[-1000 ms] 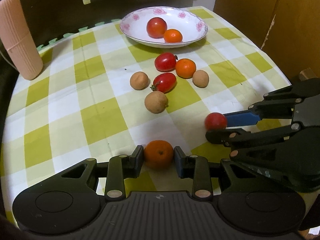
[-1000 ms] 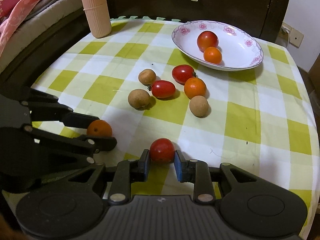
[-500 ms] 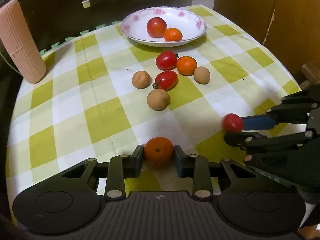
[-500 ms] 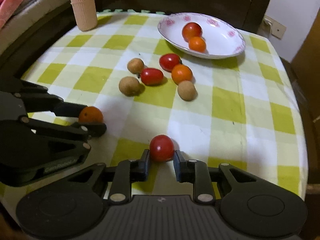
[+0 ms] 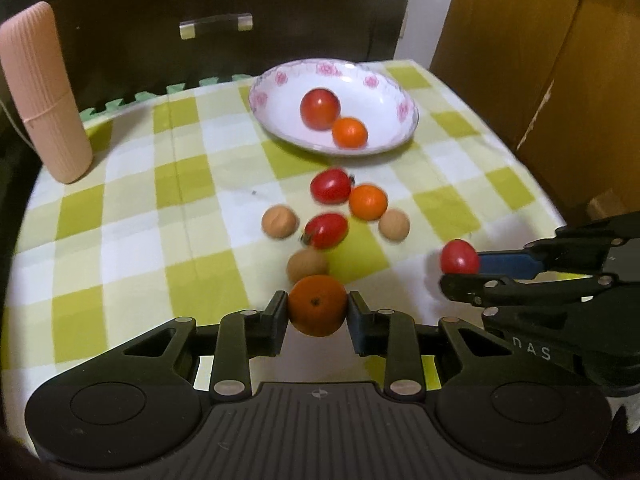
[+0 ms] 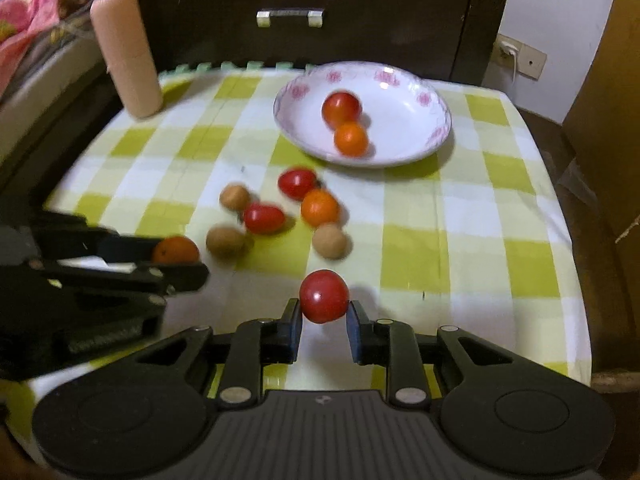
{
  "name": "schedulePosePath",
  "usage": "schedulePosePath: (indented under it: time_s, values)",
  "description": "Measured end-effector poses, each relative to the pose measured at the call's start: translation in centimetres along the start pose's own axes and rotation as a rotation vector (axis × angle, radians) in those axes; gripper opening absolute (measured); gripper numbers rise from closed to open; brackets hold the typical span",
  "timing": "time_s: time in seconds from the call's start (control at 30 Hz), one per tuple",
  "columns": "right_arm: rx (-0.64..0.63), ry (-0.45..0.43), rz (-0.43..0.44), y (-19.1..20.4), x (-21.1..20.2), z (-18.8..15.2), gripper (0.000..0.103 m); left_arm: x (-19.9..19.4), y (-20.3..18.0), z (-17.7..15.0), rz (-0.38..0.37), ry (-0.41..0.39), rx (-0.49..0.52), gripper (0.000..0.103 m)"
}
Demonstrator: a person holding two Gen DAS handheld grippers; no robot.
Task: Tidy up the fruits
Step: 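Carry the tangerine with the left tool while the right tool carries the cherry tomato to the bowl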
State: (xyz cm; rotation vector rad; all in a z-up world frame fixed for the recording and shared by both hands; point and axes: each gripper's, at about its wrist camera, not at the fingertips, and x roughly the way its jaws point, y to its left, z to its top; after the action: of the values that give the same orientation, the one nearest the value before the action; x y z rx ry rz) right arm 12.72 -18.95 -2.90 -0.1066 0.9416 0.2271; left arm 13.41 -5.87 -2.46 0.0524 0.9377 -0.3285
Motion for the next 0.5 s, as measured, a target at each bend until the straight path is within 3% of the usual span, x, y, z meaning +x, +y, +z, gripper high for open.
schedulePosePath:
  time_s: [0.5]
  values:
    - [0.081,-0.095,0.000,-4.1,2.2,7.0,0.024,2.8,-0.6,7.3,0.013,-0.078,0.000,0.039]
